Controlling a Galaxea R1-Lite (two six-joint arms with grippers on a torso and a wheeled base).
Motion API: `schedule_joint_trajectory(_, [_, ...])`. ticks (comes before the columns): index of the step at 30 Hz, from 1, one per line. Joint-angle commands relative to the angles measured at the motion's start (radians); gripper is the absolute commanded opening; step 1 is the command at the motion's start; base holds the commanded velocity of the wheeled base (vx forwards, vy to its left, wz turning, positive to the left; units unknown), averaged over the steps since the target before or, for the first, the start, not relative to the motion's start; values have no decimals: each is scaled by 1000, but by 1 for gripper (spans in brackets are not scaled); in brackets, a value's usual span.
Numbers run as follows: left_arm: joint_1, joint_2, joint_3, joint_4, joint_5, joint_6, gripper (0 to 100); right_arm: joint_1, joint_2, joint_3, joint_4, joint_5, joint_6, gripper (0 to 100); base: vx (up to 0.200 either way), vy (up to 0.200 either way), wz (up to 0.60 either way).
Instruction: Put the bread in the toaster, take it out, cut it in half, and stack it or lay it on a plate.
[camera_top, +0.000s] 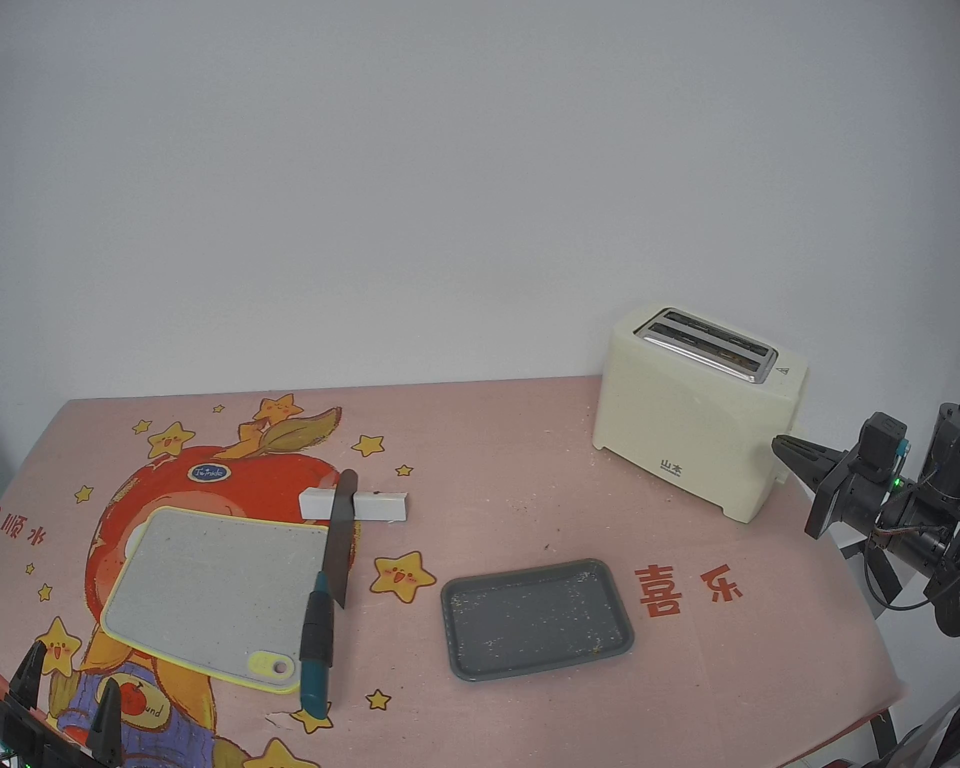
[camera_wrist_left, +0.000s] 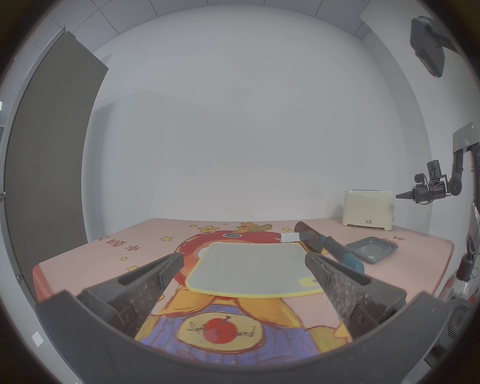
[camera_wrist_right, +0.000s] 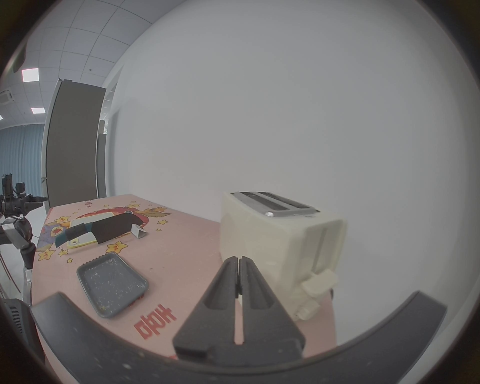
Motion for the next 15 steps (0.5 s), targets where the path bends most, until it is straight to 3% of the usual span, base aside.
schedule_joint_trajectory(1, [1,-16,18,0,0,-1,100,-1,-4,-1,-1,0,0,0,-200,0,0])
schedule_joint_trajectory(4, [1,-16,18,0,0,-1,100,-1,-1,0,-2,0,0,0,-200,0,0])
schedule_joint_trajectory(15, [1,-16,18,0,-5,-1,100,-4,2,3,1,0,-6,0,0,0,0])
